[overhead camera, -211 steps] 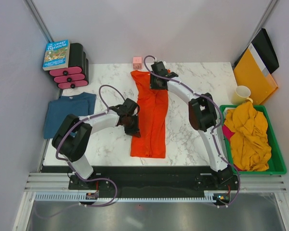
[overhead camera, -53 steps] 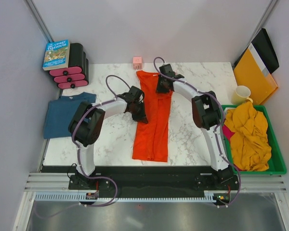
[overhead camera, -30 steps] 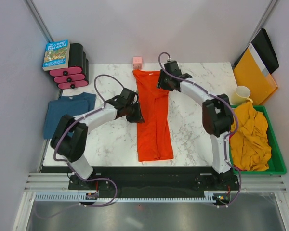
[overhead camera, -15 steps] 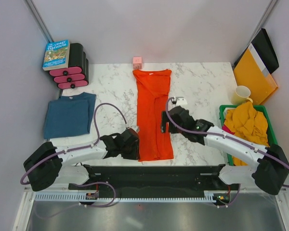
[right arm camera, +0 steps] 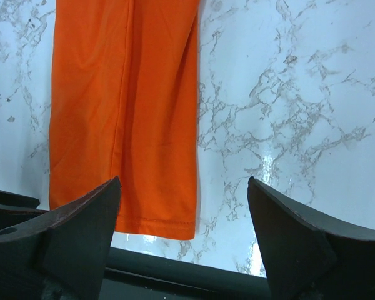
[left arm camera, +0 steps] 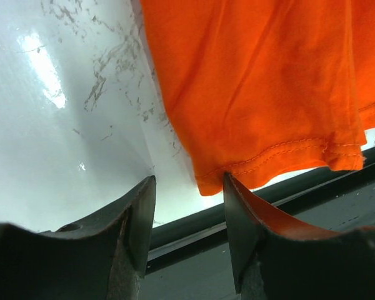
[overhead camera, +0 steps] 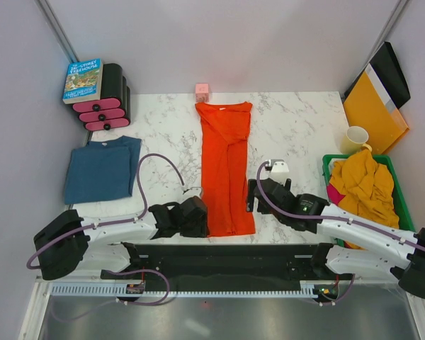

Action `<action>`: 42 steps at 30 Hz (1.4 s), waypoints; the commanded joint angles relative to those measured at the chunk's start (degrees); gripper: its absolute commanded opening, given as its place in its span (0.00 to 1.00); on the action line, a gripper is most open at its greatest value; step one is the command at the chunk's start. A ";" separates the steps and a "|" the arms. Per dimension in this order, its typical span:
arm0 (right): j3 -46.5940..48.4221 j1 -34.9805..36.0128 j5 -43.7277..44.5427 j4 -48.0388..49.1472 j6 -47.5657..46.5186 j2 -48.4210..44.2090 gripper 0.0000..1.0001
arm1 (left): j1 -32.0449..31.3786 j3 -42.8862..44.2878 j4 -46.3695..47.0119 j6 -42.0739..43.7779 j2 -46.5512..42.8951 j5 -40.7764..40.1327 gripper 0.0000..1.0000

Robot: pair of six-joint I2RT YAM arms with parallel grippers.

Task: Fold and stack the t-shirts
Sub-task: Grab the bottom of the folded rectangular tshirt with both arms

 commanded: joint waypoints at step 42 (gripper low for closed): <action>-14.30 15.89 3.75 8.76 22.52 9.61 0.56 | -3.63 0.54 -4.84 -7.95 2.12 -4.28 0.02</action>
